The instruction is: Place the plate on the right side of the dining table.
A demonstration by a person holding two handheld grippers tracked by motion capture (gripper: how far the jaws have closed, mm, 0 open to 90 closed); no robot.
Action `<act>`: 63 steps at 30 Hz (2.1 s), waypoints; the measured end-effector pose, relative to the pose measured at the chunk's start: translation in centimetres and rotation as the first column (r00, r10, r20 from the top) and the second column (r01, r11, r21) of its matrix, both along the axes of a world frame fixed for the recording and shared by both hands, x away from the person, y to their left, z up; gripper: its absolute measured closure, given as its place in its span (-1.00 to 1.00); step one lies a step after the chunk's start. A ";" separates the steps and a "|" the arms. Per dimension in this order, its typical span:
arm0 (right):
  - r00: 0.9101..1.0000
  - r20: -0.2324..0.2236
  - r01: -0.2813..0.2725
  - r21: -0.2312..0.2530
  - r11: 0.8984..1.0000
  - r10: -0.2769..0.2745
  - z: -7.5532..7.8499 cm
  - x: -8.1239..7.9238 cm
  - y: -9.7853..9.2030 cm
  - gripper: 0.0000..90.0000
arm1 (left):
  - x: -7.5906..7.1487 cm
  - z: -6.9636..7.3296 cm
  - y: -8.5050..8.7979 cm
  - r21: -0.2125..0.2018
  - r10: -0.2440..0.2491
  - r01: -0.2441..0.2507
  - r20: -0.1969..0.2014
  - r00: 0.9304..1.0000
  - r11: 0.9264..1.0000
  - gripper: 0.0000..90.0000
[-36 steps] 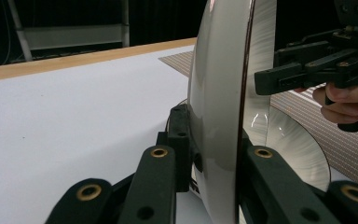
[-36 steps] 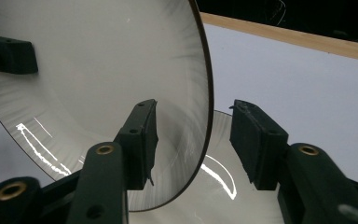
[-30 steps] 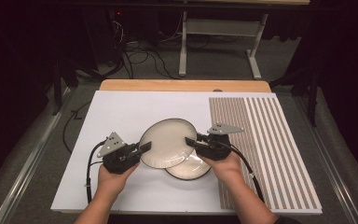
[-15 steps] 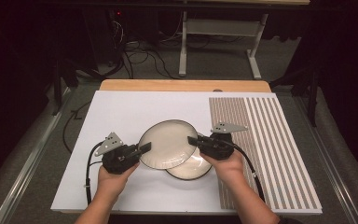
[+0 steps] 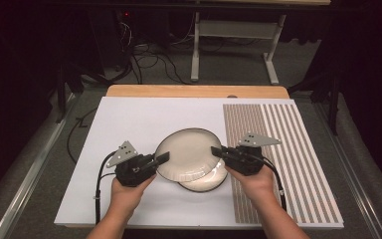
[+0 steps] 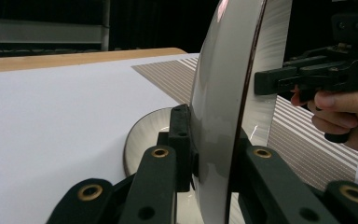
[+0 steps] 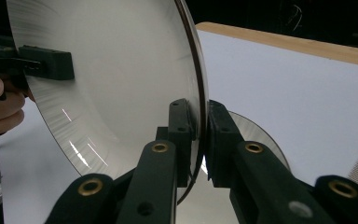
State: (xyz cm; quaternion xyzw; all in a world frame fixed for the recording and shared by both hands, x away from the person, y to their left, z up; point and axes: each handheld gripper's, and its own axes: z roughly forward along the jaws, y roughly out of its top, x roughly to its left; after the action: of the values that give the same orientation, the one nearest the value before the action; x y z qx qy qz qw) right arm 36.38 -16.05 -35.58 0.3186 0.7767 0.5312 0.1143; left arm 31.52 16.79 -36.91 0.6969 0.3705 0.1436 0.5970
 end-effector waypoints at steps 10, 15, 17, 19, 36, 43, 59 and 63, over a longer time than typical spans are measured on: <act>0.998 0.041 0.044 0.004 0.999 -0.044 1.2 -1.6 -4.6 0.90 | 0.7 1.1 -4.3 0.023 -0.047 0.048 -0.002 0.999 0.999 0.76; 0.995 0.044 0.091 0.013 0.996 -0.092 1.3 -2.1 -7.6 0.91 | 1.6 1.3 -7.4 0.025 -0.078 0.079 -0.021 0.997 0.997 0.76; 0.993 0.045 0.107 0.012 0.994 -0.107 1.3 -2.2 -8.6 0.91 | 1.9 1.4 -8.4 0.029 -0.094 0.095 -0.027 0.995 0.995 0.76; 0.992 0.044 0.121 0.017 0.993 -0.121 1.3 -2.3 -9.7 0.91 | 2.2 1.4 -9.6 0.035 -0.105 0.106 -0.033 0.994 0.994 0.76; 0.963 0.030 0.267 0.064 0.962 -0.269 0.6 -3.2 -18.2 0.93 | 5.6 1.1 -18.2 0.094 -0.180 0.189 -0.100 0.979 0.977 0.76; 0.952 0.020 0.302 0.068 0.951 -0.304 -0.1 -2.9 -19.4 0.93 | 6.9 0.5 -19.5 0.081 -0.180 0.191 -0.130 0.975 0.978 0.75; 0.936 0.013 0.351 0.039 0.936 -0.352 -0.7 -1.5 -20.2 0.93 | 9.1 -0.2 -20.9 0.092 -0.160 0.175 -0.155 0.975 0.980 0.72; 0.933 0.009 0.360 0.032 0.932 -0.361 -0.8 -1.2 -20.4 0.93 | 9.6 -0.5 -21.3 0.096 -0.149 0.167 -0.164 0.975 0.981 0.72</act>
State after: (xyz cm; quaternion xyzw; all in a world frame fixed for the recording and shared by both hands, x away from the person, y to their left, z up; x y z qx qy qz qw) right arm 35.18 -36.47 -36.40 0.4533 0.6963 0.5150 0.2108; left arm 41.07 -4.56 -37.36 0.7650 0.3511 0.0606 0.5366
